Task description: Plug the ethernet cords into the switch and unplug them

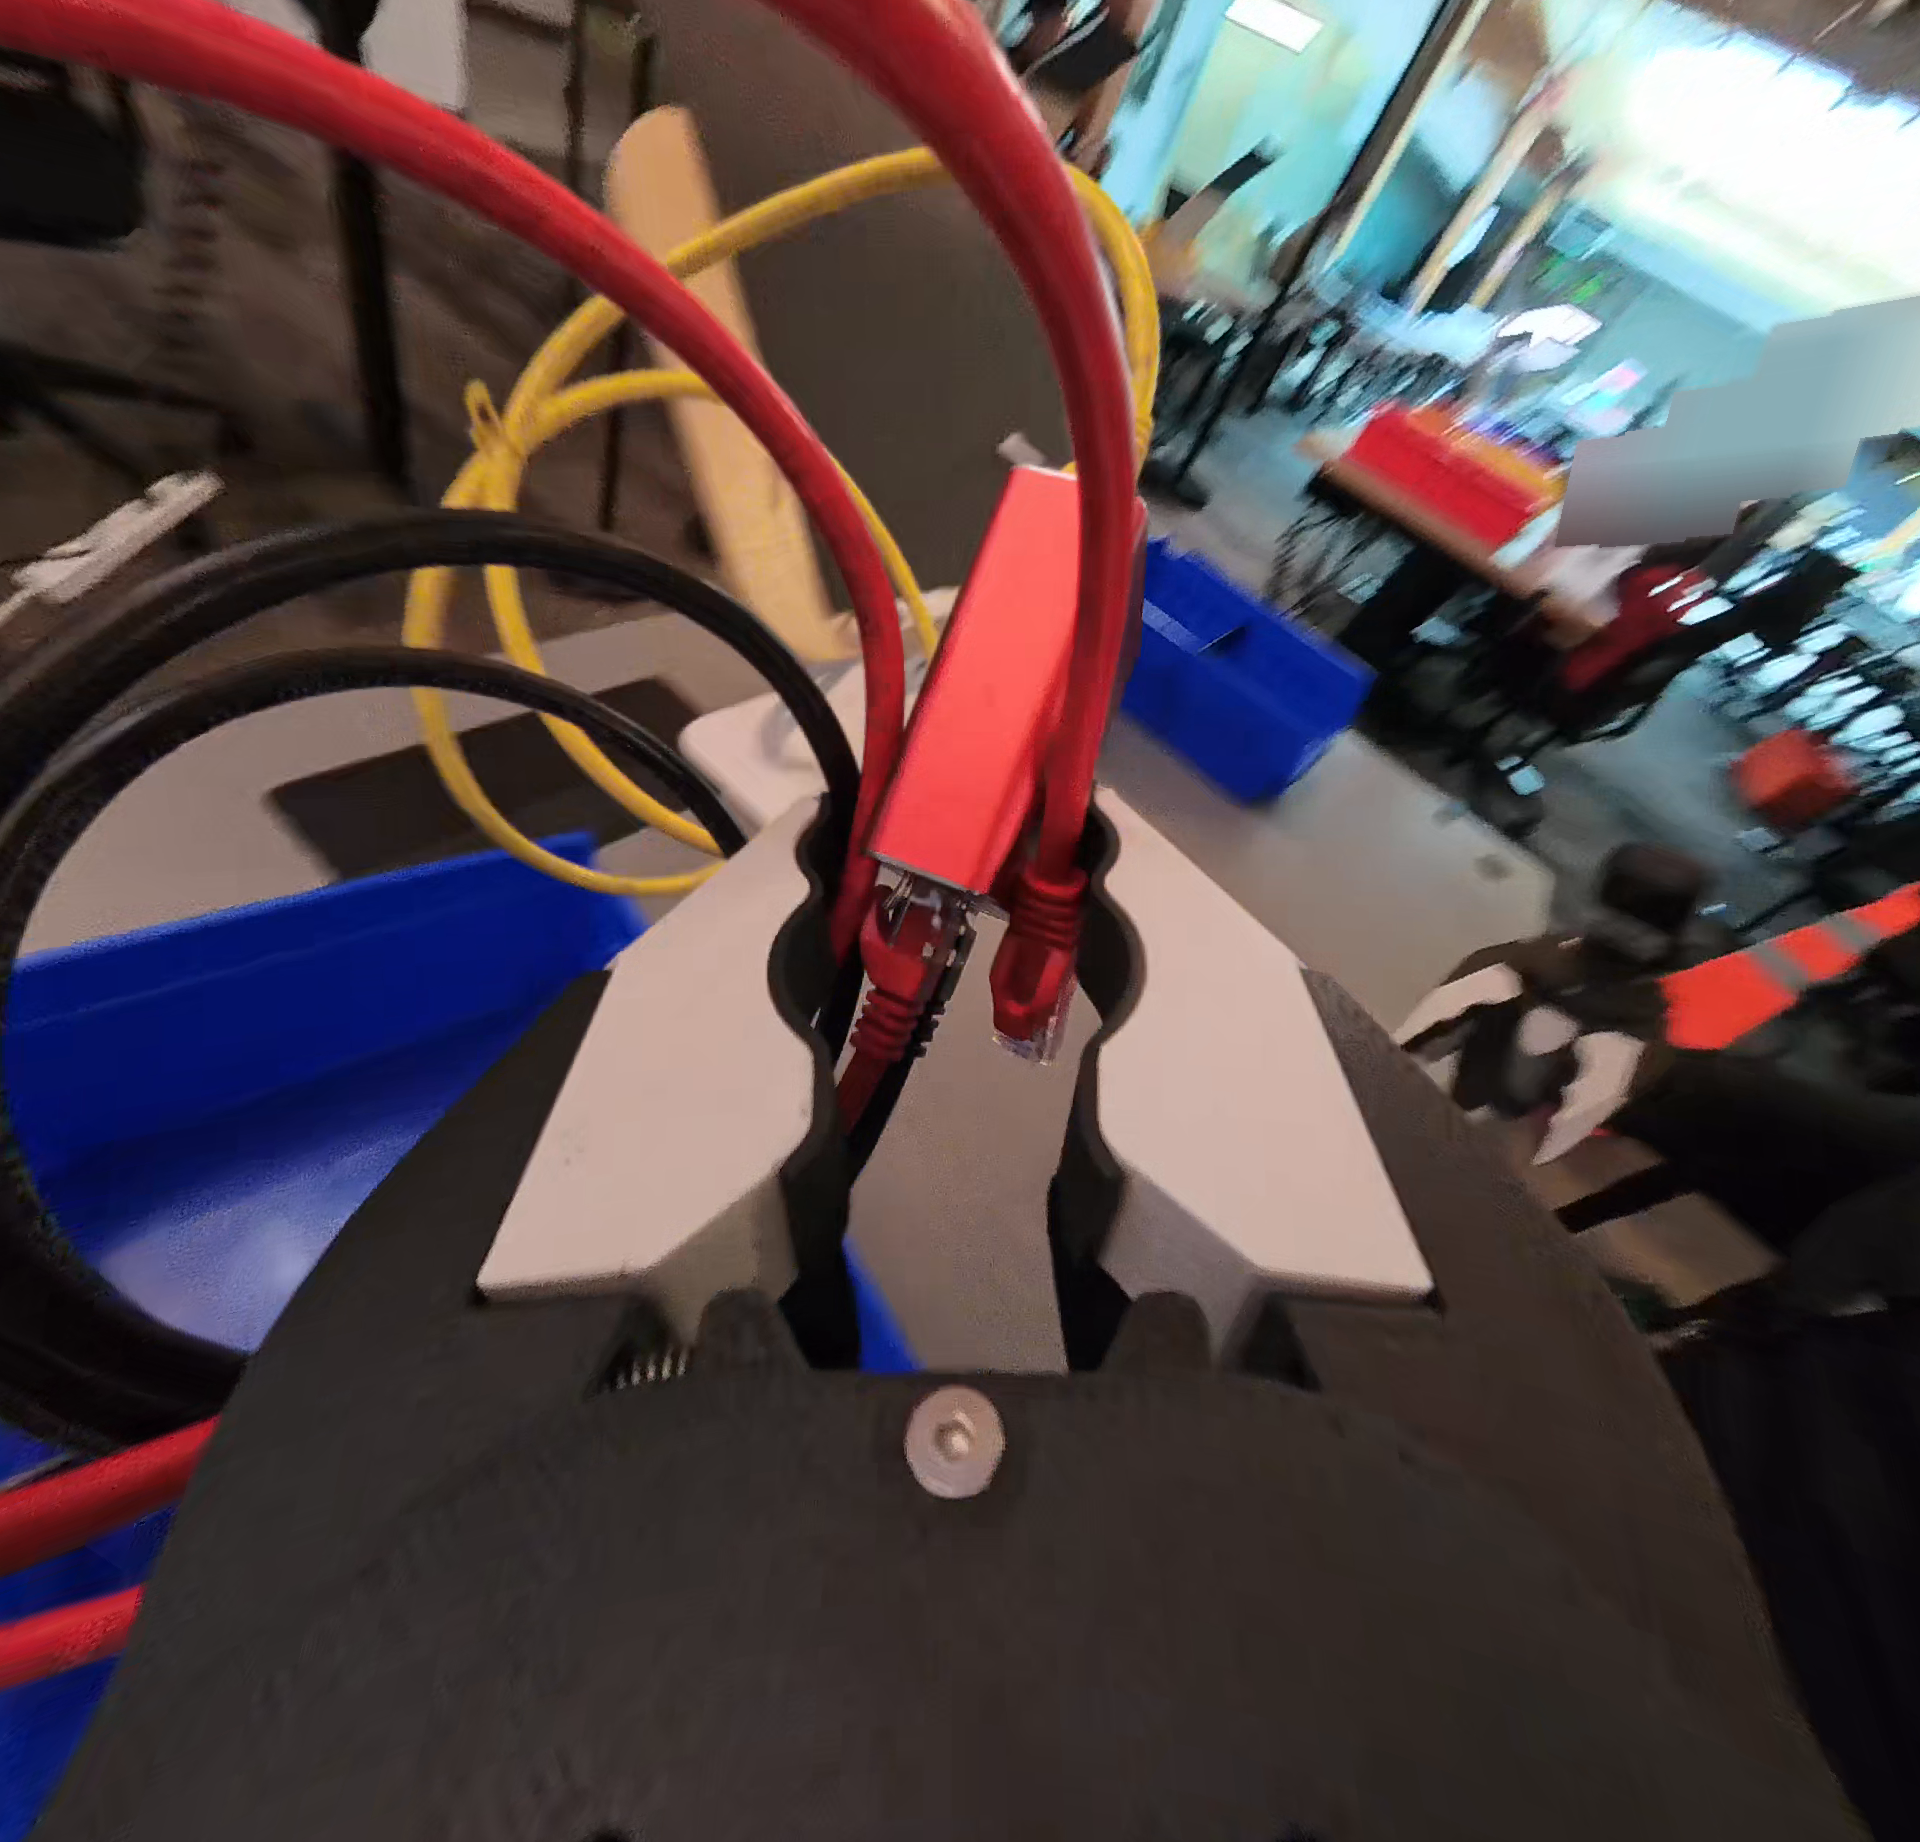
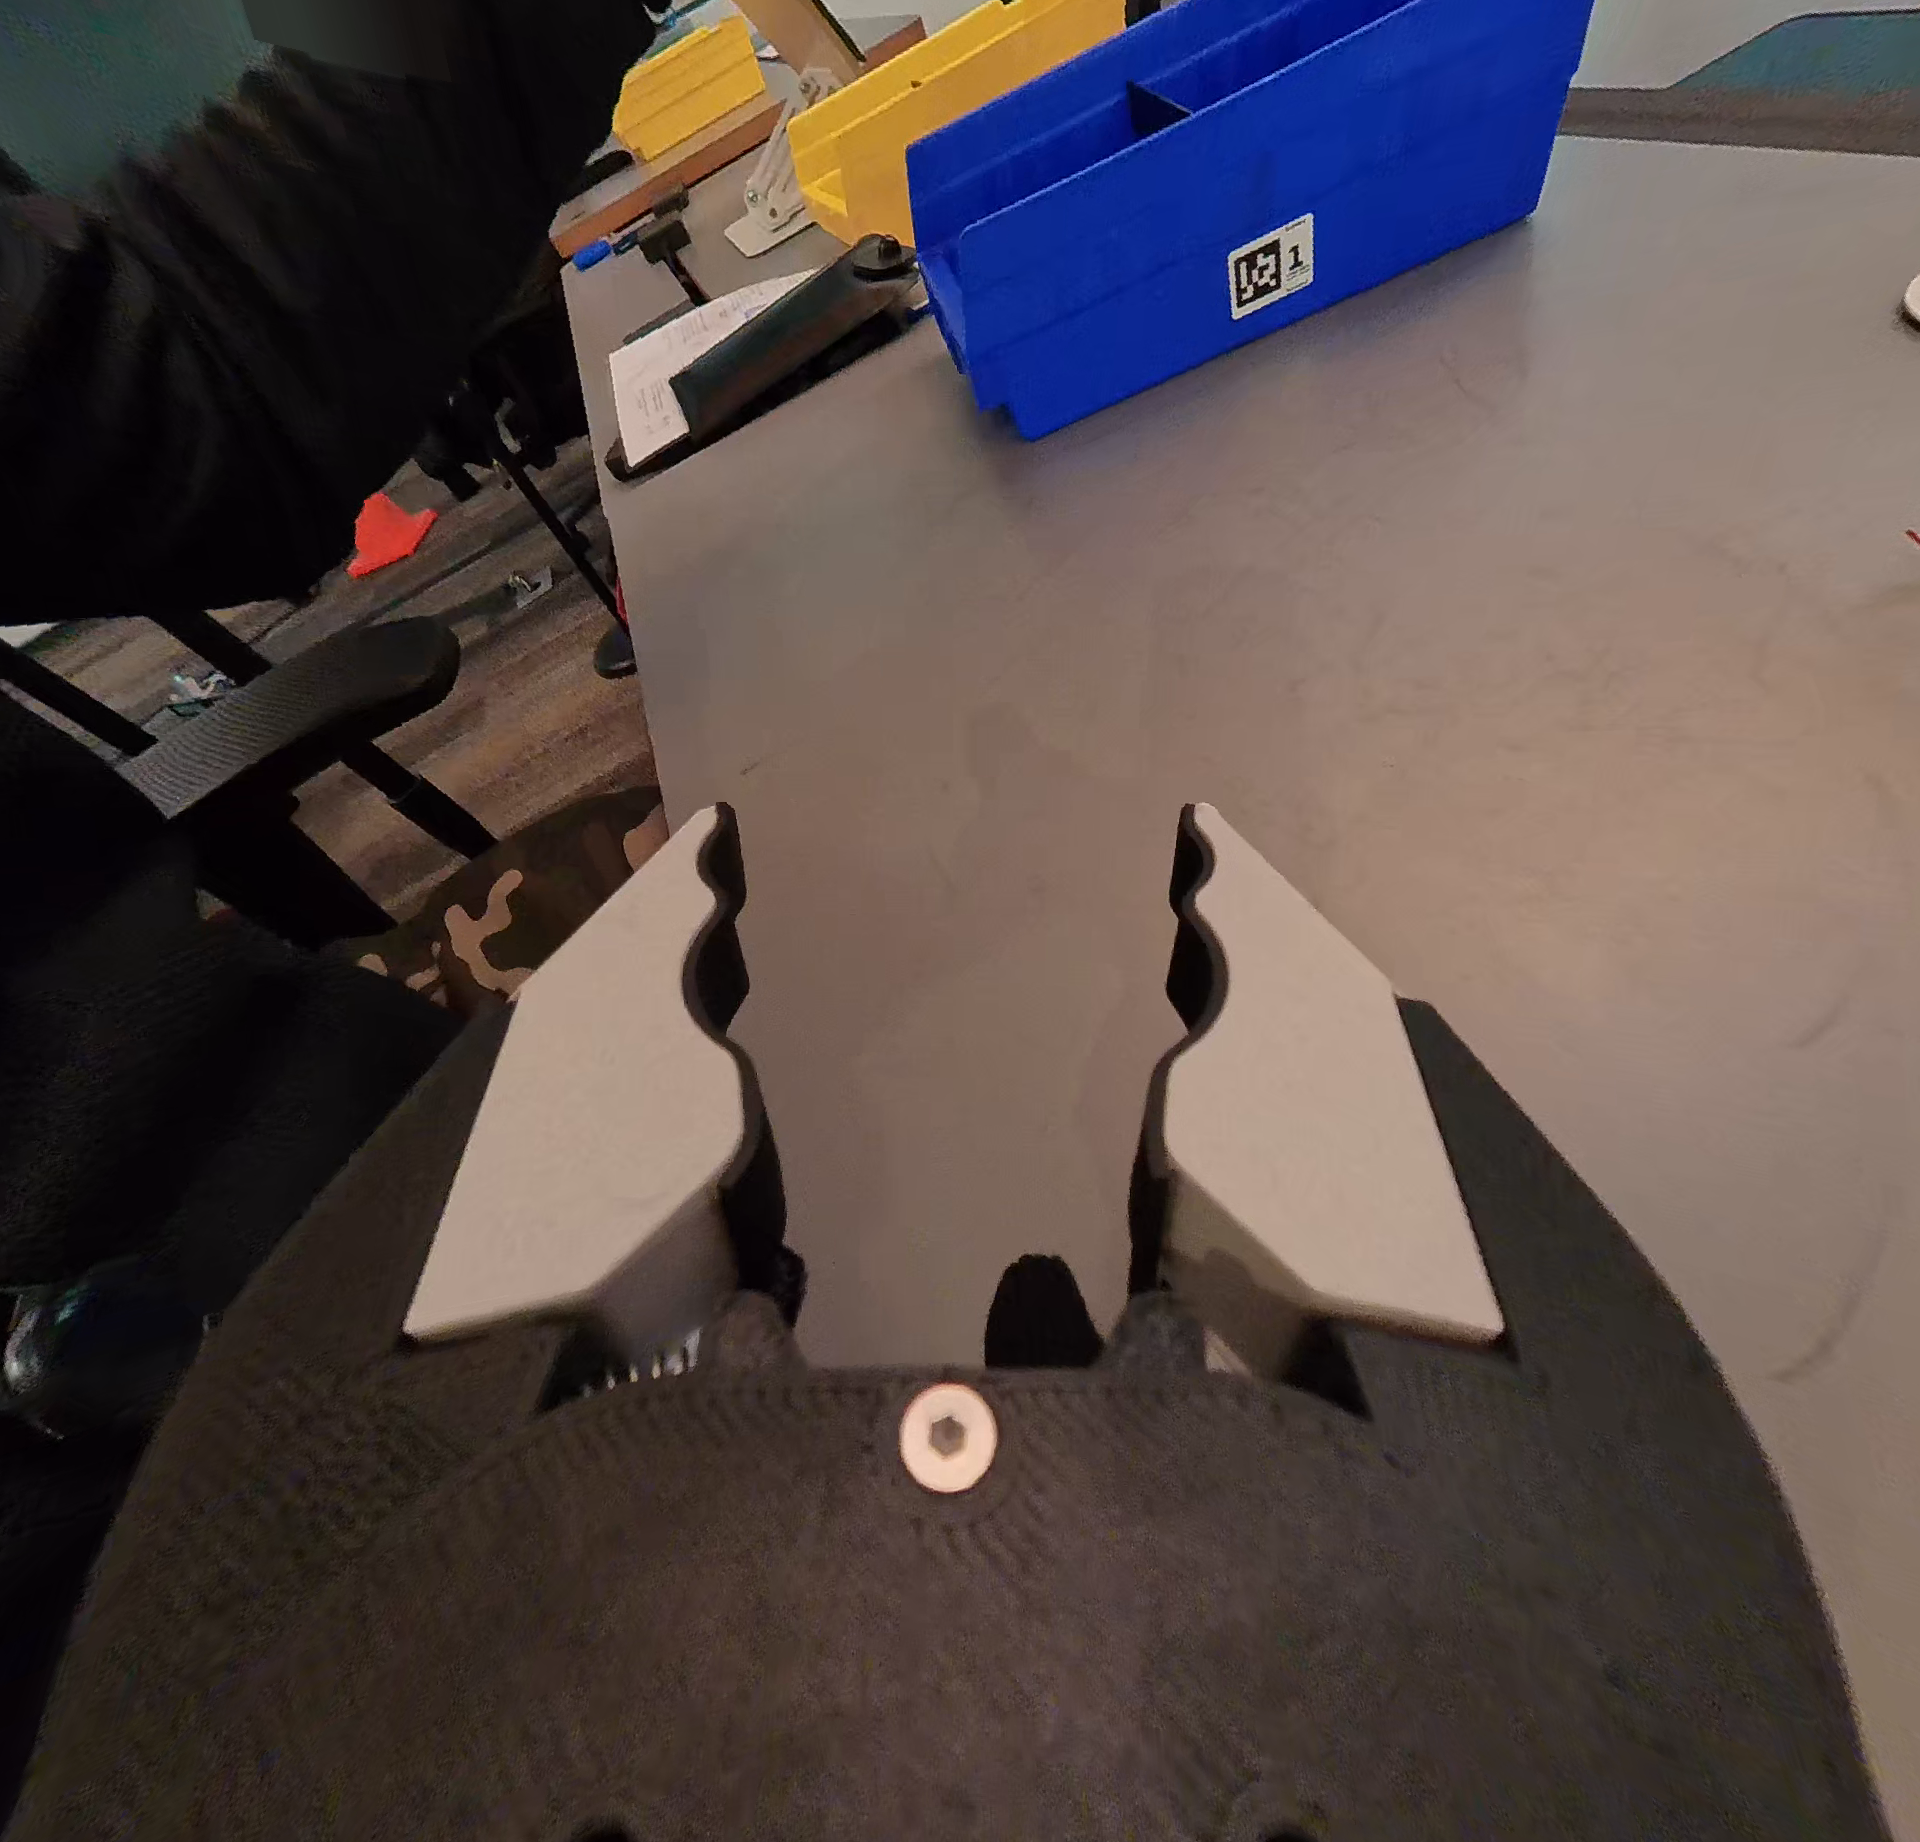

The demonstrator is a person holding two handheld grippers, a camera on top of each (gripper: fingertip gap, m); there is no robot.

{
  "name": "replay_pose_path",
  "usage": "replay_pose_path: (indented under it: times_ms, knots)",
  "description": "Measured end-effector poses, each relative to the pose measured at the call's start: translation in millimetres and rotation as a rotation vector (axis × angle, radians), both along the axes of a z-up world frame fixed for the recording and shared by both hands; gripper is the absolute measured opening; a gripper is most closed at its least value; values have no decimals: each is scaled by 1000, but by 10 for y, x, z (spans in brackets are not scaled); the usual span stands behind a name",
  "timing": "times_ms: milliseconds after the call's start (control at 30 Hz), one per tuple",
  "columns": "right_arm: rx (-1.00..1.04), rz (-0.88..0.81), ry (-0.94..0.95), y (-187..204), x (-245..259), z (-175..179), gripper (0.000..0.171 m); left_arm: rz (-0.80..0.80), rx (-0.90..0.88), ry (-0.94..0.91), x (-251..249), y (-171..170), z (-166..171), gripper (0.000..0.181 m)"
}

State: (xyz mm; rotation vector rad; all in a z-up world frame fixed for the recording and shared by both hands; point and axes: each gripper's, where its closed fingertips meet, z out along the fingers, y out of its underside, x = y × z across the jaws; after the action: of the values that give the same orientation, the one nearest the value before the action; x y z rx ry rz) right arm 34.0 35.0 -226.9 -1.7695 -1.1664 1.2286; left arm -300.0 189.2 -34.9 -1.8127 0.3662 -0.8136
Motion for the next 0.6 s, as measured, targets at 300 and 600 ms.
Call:
replay_pose_path:
  times_ms: [300, 600]
  knots:
    - [33, -10, 1, 0, 52, 57, 83, -229, 144, -354, 857, -383, 526, 42]
    - [66, -42, 20, 48, 108, 160, 88, -377, 148, -510, 1717, -586, 454, 42]
